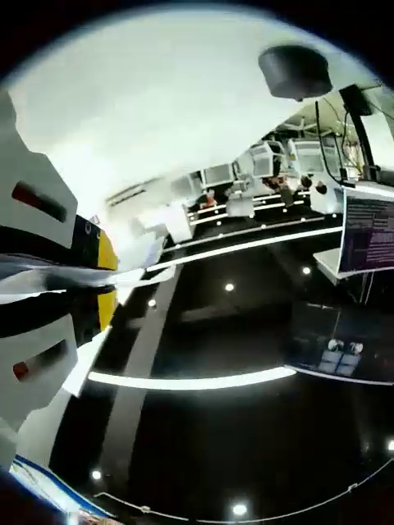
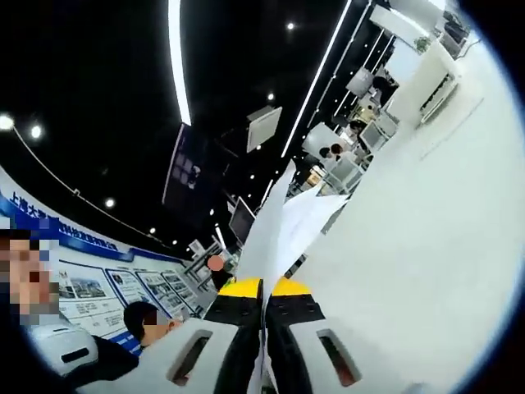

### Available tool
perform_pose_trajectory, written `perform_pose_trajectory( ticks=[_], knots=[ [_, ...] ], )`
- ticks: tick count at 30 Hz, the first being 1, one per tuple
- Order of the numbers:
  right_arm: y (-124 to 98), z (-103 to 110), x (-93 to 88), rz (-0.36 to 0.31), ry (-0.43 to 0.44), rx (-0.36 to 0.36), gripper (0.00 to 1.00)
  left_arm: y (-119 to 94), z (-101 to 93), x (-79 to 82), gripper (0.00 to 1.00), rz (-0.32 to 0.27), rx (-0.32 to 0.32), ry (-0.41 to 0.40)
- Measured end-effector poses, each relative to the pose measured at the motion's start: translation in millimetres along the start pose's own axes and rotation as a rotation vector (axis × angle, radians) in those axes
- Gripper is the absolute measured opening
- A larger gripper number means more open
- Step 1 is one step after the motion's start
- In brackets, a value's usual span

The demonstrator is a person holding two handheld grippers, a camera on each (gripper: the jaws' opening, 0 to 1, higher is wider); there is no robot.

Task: Organize the stack of printing papers by aligning and flattening the scattered papers on the table

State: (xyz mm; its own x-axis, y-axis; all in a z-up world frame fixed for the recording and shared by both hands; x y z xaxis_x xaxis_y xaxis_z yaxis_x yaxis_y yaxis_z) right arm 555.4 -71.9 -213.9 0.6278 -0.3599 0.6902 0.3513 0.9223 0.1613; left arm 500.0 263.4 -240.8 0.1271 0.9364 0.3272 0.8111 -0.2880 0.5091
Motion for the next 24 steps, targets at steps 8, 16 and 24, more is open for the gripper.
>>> perform_pose_trajectory(
  ticks=[8,16,24],
  knots=[
    [-17,3,11.8,0.082,-0.075,0.013,0.0,8,1.4,-10.5,0.11,0.278,-0.064,-0.044],
    [-36,9,18.0,0.15,-0.173,0.039,0.0,21,-4.6,-15.8,0.11,0.543,-0.132,0.148],
    [-45,17,12.5,0.201,-0.298,0.059,0.0,36,-11.0,-15.7,0.11,0.629,-0.189,0.248]
  ],
)
Point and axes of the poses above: the point that each gripper's makers call its tool centre point, and the gripper's own axes: y roughly forward along the fingers, z roughly to its left, x roughly out of its top, the point moved 9 cm from there along -y, roughly backward along the fingers
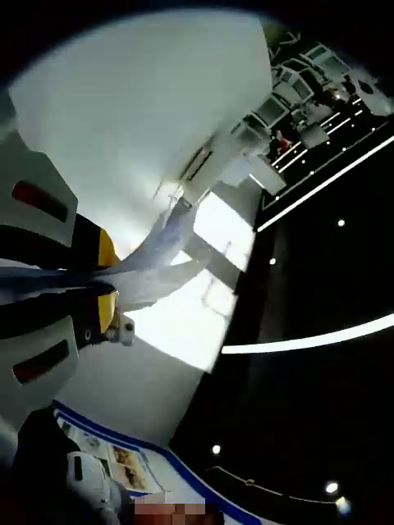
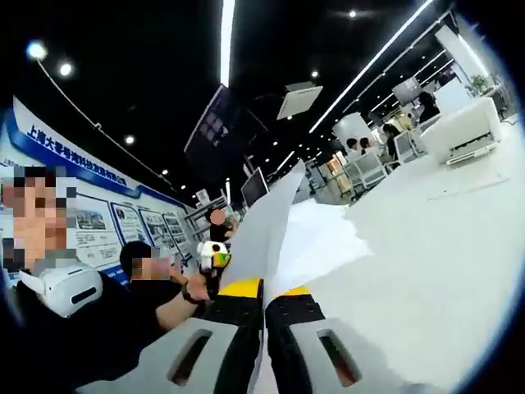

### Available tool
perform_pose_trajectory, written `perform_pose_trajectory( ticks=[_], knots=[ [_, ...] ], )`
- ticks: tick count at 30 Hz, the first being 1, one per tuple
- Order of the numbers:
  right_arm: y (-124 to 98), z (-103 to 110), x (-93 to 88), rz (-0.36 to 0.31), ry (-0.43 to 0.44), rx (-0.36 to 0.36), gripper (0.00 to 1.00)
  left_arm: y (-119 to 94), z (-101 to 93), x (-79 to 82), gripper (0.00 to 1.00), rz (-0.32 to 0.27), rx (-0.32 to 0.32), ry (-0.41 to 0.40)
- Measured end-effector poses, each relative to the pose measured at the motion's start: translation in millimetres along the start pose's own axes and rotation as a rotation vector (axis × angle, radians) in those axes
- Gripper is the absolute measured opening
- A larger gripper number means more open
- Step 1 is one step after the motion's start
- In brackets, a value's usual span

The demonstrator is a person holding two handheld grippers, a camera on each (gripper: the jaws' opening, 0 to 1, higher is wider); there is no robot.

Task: Organize the stack of printing papers by aligning and flattening the scattered papers on the table

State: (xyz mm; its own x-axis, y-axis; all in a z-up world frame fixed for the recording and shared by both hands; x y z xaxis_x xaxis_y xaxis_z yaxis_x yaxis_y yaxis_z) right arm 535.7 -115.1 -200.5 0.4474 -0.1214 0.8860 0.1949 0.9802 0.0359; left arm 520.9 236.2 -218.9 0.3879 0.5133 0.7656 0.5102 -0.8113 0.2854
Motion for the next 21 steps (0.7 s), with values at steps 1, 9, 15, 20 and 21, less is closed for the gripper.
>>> perform_pose_trajectory(
  ticks=[1,9,15,20,21],
  knots=[
    [-1,0,0.7,0.006,-0.006,0.006,0.0,1,-0.4,0.9,0.11,0.005,-0.008,0.002],
    [-8,-6,8.8,0.03,-0.195,-0.092,0.0,19,-7.2,6.3,0.1,0.123,-0.024,0.273],
    [-10,1,12.9,-0.06,-0.401,-0.062,0.0,26,-4.9,20.6,0.13,0.115,-0.043,0.491],
    [-13,-2,14.8,-0.069,-0.528,-0.069,0.0,27,-5.9,18.6,0.16,0.132,-0.047,0.696],
    [-15,-5,16.4,-0.062,-0.537,-0.06,0.0,26,-4.5,18.0,0.16,0.13,-0.045,0.724]
  ],
)
Point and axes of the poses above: the point that each gripper's makers call its tool centre point, and the gripper's own axes: y roughly forward along the fingers, z roughly to its left, x roughly out of its top, the point moved 9 cm from there along -y, roughly backward along the fingers
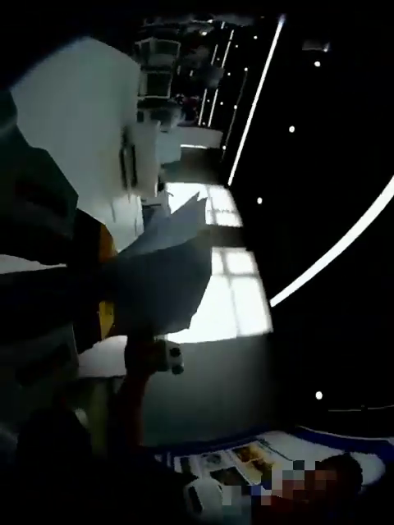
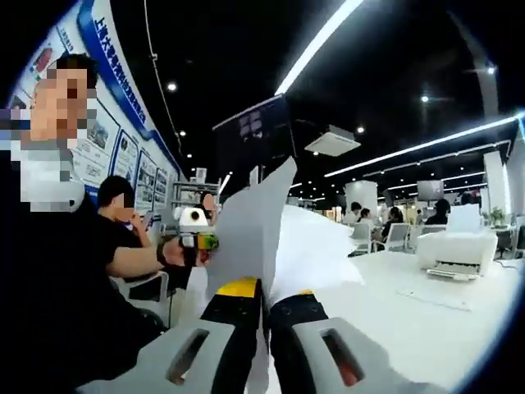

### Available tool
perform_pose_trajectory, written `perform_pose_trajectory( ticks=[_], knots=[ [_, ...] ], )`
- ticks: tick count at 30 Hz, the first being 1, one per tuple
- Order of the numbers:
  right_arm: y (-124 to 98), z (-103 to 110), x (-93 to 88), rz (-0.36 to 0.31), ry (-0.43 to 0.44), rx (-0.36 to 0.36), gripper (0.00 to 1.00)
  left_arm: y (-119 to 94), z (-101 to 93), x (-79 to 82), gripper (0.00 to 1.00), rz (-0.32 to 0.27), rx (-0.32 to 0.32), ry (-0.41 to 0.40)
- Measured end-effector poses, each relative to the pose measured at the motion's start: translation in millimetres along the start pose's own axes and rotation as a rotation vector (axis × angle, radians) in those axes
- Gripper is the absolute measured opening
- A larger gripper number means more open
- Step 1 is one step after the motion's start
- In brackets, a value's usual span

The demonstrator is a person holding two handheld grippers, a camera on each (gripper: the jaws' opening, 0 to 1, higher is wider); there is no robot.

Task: Organize the stack of printing papers by aligning and flattening the scattered papers on the table

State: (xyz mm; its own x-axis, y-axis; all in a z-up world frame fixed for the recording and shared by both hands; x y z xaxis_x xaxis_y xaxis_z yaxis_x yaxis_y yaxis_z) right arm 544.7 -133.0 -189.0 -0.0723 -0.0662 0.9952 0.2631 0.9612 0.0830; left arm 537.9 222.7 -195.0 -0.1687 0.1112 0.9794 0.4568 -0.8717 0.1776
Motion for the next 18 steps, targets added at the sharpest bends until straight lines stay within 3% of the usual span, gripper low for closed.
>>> perform_pose_trajectory(
  ticks=[4,9,14,18],
  knots=[
    [-6,-16,-7.6,0.007,-0.051,-0.008,0.02,-1,0.2,-14.2,0.18,0.026,0.009,0.028],
    [-7,-27,-26.3,0.092,-0.004,-0.021,0.09,2,-0.7,-33.3,0.23,0.104,0.024,-0.005],
    [-12,-33,-28.9,0.092,0.024,-0.032,0.15,2,-2.8,-34.7,0.25,0.123,0.023,-0.008],
    [-12,-24,-25.6,0.082,0.022,-0.029,0.17,2,-3.0,-28.1,0.27,0.108,0.023,-0.001]
  ],
)
Point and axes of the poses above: the point that each gripper's makers call its tool centre point, and the gripper's own axes: y roughly forward along the fingers, z roughly to its left, x roughly out of its top, the point moved 9 cm from there along -y, roughly backward along the fingers
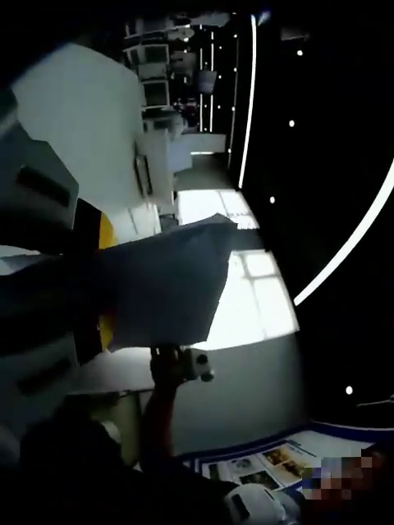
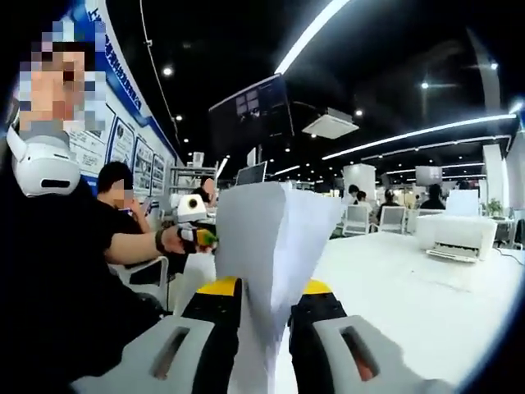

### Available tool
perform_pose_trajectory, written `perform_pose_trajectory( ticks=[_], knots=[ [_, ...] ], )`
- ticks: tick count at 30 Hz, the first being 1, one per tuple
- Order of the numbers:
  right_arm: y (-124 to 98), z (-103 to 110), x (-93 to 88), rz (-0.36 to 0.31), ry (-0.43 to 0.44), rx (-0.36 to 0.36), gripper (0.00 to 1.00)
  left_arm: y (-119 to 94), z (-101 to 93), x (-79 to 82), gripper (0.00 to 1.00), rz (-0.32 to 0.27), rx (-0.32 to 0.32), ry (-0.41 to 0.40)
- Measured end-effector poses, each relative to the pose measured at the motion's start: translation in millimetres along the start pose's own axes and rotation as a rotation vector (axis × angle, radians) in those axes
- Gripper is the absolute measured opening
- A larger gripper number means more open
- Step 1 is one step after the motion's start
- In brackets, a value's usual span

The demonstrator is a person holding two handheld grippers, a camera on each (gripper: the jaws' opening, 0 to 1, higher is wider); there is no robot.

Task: Organize the stack of printing papers by aligning and flattening the scattered papers on the table

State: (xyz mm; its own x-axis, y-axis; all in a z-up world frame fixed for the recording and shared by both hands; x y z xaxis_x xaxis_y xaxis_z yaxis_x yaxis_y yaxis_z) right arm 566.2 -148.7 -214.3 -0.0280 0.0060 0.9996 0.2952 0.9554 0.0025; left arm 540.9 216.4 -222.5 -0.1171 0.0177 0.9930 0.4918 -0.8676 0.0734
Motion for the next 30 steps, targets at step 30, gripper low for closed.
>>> perform_pose_trajectory(
  ticks=[30],
  knots=[
    [-11,16,12.1,-0.048,-0.004,-0.043,0.0,0,-2.1,22.9,0.07,-0.034,0.035,0.064]
  ],
)
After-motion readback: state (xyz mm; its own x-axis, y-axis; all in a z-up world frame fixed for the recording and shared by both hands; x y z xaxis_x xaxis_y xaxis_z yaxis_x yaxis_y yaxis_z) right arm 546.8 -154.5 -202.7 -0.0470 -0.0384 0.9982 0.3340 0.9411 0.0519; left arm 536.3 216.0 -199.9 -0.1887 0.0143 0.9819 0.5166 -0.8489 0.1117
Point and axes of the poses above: the point that each gripper's makers call its tool centre point, and the gripper's own axes: y roughly forward along the fingers, z roughly to its left, x roughly out of its top, the point moved 9 cm from there along -y, roughly backward along the fingers
